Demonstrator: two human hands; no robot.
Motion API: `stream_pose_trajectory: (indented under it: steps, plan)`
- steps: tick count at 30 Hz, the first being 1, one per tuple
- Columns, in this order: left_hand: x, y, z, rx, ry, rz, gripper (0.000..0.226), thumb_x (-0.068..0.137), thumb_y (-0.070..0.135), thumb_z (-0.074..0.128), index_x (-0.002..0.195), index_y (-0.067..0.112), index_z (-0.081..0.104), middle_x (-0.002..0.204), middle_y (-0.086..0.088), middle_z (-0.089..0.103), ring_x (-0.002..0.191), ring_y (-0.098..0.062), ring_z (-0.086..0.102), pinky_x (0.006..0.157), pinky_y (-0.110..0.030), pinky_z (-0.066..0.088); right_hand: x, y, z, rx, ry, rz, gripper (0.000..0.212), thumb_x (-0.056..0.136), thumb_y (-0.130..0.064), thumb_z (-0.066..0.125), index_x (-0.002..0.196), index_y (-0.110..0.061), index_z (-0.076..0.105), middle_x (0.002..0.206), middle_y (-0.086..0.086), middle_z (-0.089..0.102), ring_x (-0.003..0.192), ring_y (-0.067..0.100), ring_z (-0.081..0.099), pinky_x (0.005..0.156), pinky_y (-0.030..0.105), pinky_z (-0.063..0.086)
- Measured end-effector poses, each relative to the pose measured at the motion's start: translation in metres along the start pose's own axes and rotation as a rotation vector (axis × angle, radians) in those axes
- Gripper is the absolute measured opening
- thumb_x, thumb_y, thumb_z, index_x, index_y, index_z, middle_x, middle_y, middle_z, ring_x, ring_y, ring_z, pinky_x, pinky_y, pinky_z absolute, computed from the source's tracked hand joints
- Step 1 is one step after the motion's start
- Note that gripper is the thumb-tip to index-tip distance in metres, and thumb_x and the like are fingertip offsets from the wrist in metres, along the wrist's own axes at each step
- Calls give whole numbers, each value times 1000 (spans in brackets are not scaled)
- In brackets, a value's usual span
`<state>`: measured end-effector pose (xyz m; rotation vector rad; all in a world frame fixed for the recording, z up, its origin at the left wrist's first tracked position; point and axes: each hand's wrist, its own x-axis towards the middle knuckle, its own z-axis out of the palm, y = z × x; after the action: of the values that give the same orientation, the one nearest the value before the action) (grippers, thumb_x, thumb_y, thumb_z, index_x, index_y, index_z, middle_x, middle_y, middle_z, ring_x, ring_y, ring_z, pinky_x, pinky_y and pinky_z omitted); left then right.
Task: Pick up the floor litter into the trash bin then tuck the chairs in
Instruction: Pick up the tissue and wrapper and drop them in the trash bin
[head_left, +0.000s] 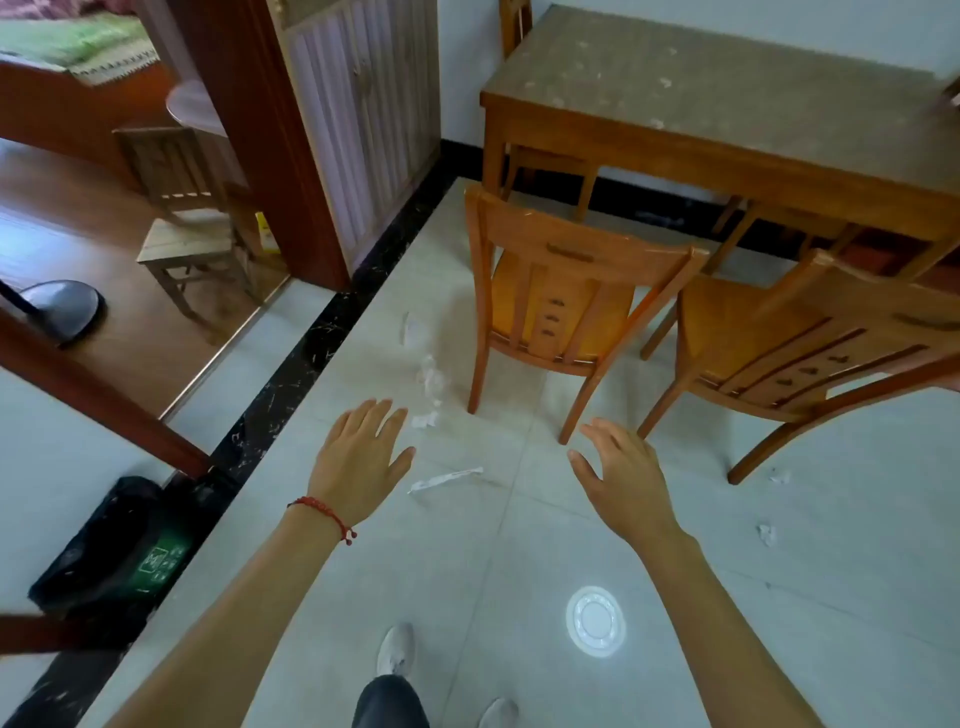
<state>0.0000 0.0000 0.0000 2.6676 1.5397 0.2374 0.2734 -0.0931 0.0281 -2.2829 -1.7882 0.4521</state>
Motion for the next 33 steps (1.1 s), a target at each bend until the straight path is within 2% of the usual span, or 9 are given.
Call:
stream_pose_trajectory:
  steps: [7, 11, 15, 18, 20, 21, 28, 30, 33]
  plan:
    - [36, -44, 10, -9, -20, 13, 47, 80, 26, 67, 119, 2, 56, 121, -21, 59, 113, -37, 54, 93, -50, 44, 36, -26, 22, 21, 3, 25, 45, 94, -39, 41, 130, -14, 47, 139, 5, 46, 132, 20, 38, 111, 34, 23]
    - [73, -80, 19, -14, -72, 50, 47, 77, 27, 69, 116, 3, 58, 117, -20, 62, 110, -36, 57, 90, -48, 46, 72, -50, 40, 21, 15, 79, 59, 85, -47, 29, 128, -13, 49, 138, 6, 48, 130, 22, 41, 110, 35, 25]
    - [114, -125, 28, -27, -144, 108, 46, 77, 28, 70, 114, 3, 60, 115, -18, 64, 107, -34, 60, 87, -47, 48, 111, -78, 59, 44, 7, 172, 63, 85, -51, 26, 129, -13, 49, 138, 6, 48, 130, 22, 40, 110, 35, 25]
    - [140, -154, 37, -31, -169, 167, 41, 85, 34, 54, 112, 5, 61, 112, -16, 65, 104, -32, 62, 84, -45, 50, 138, -101, 71, 77, -2, 239, 55, 88, -45, 33, 129, -13, 49, 139, 5, 47, 131, 21, 39, 109, 33, 24]
    - [155, -169, 43, -24, -239, 184, 50, 84, 41, 39, 112, 6, 61, 112, -14, 66, 104, -31, 62, 84, -43, 51, 154, -115, 79, 116, 0, 275, 45, 92, -38, 42, 129, -13, 49, 140, 5, 47, 131, 20, 39, 109, 32, 23]
    - [161, -175, 49, -30, -263, 195, 51, 84, 42, 38, 113, 6, 61, 113, -14, 65, 105, -31, 62, 85, -44, 50, 160, -120, 85, 134, 4, 292, 43, 93, -35, 45, 128, -12, 50, 139, 5, 47, 131, 21, 39, 109, 31, 23]
    - [182, -197, 87, -132, -355, 189, 47, 86, 34, 58, 124, 6, 53, 127, -16, 56, 119, -33, 51, 98, -44, 40, 191, -136, 123, 206, -51, 380, 42, 92, -32, 49, 129, -15, 48, 141, 3, 46, 130, 19, 39, 108, 31, 28]
    - [186, -200, 97, -137, -376, 183, 49, 90, 40, 45, 126, 7, 51, 129, -15, 55, 121, -32, 49, 100, -43, 38, 199, -137, 132, 228, -60, 391, 41, 92, -32, 49, 129, -15, 48, 141, 3, 45, 130, 20, 40, 107, 32, 30]
    - [193, -203, 112, -155, -423, 161, 68, 85, 51, 18, 131, 10, 46, 135, -12, 50, 127, -30, 43, 104, -40, 33, 213, -131, 148, 243, -89, 384, 41, 92, -31, 50, 129, -15, 49, 140, 3, 46, 129, 20, 40, 107, 32, 30]
